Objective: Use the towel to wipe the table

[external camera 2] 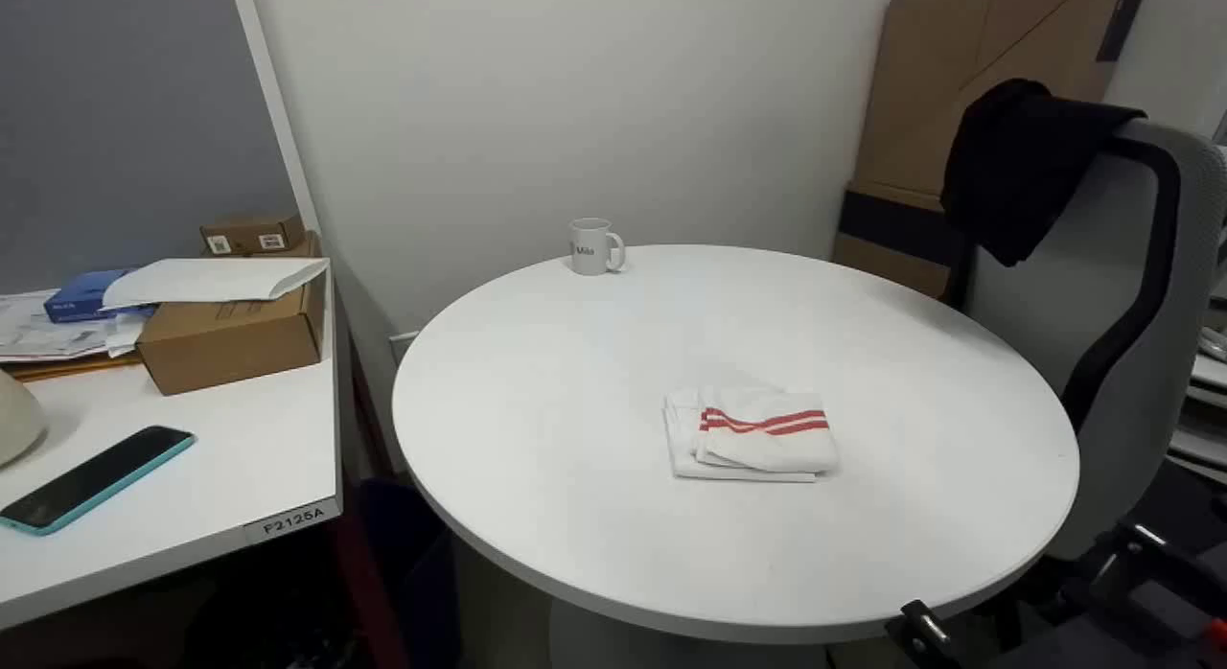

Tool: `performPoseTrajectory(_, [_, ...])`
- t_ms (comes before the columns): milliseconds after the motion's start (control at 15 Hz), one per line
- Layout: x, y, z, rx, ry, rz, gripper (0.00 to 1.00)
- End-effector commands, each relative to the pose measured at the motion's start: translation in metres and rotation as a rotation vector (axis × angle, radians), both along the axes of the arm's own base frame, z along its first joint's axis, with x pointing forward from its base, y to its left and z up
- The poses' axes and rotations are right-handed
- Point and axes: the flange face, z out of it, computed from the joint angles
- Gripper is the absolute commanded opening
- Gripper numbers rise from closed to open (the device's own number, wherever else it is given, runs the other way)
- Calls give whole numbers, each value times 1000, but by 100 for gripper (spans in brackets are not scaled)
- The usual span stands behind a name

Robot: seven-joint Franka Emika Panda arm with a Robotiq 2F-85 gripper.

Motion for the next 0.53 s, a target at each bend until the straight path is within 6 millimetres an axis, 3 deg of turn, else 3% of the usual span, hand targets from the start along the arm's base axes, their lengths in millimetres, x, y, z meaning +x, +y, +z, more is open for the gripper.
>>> performPoseTrajectory(0, [0,0,1,0,1,0,100])
performPoseTrajectory(267, [15,0,-11,-100,-17,49,100])
performPoseTrajectory(467, [39,1,-35,-116,-31,53,100])
